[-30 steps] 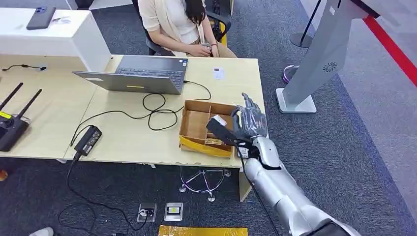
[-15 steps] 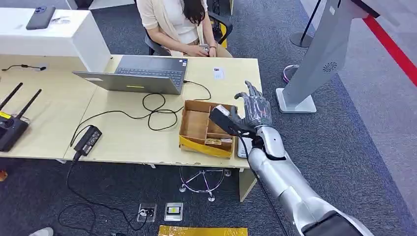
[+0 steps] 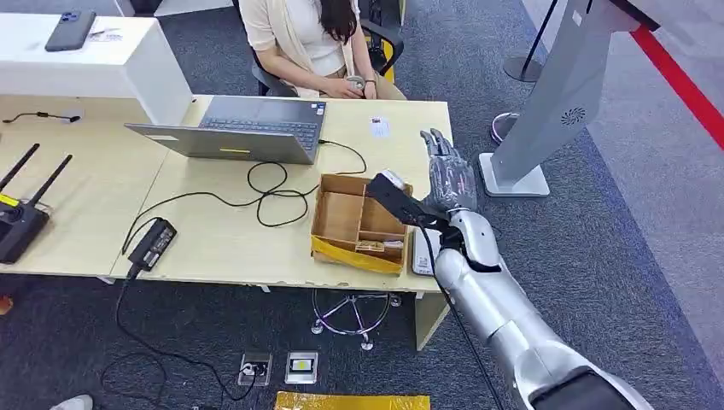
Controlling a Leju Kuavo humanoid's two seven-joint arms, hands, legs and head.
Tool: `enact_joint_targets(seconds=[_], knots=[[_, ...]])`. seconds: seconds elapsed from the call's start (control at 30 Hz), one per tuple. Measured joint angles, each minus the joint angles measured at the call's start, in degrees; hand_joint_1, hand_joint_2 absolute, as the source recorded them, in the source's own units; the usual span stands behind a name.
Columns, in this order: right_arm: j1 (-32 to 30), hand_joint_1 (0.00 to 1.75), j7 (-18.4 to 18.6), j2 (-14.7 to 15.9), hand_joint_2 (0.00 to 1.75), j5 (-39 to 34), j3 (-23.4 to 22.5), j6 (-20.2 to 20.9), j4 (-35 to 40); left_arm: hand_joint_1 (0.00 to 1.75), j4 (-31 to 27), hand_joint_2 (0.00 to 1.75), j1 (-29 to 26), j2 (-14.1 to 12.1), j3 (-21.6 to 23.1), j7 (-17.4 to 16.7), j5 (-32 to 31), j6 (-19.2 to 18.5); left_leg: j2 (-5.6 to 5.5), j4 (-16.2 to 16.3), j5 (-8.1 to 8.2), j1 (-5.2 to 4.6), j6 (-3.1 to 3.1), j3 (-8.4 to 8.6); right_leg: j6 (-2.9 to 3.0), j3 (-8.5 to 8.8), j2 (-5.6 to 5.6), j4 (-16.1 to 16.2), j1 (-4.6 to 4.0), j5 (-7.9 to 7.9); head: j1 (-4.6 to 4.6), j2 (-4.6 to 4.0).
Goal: Pass the card to the sensor for recognition and then transmit it.
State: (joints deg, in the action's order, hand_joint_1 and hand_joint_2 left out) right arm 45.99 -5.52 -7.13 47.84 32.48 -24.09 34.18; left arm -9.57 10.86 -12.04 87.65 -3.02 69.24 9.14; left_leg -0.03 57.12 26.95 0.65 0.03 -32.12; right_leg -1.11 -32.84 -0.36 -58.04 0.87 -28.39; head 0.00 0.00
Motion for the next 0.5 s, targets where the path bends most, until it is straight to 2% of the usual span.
enact_joint_targets(seconds=[0.1, 0.3, 0.5], knots=[[-3.6, 0.00, 3.5, 1.3, 1.75, 0.9, 0.0, 4.0, 6.7, 0.00, 0.0, 0.00, -0.1, 0.0, 0.0, 0.0, 0.6, 0.2, -0.01, 0.0, 0.00, 0.00, 0.00, -0.01, 0.00, 0.00, -0.02, 0.0, 0.00, 0.00, 0.00, 0.00], [-10.4, 0.00, 7.7, 4.9, 1.75, 1.4, 0.0, 8.8, 21.5, 0.00, 0.0, 0.00, -0.2, 0.0, 0.0, 0.0, 1.4, 0.4, 0.00, 0.0, 0.01, 0.00, 0.00, 0.05, 0.00, 0.01, 0.00, 0.0, 0.00, 0.00, -0.02, 0.00], [-20.1, 0.00, 12.4, 9.6, 1.75, 2.2, 0.0, 13.8, 37.0, 0.00, 0.0, 0.00, -0.5, -0.2, 0.0, -0.7, 2.3, 0.9, 0.04, 0.0, 0.04, 0.00, -0.04, 0.02, 0.00, 0.00, 0.04, 0.0, 0.00, 0.00, 0.00, 0.00]])
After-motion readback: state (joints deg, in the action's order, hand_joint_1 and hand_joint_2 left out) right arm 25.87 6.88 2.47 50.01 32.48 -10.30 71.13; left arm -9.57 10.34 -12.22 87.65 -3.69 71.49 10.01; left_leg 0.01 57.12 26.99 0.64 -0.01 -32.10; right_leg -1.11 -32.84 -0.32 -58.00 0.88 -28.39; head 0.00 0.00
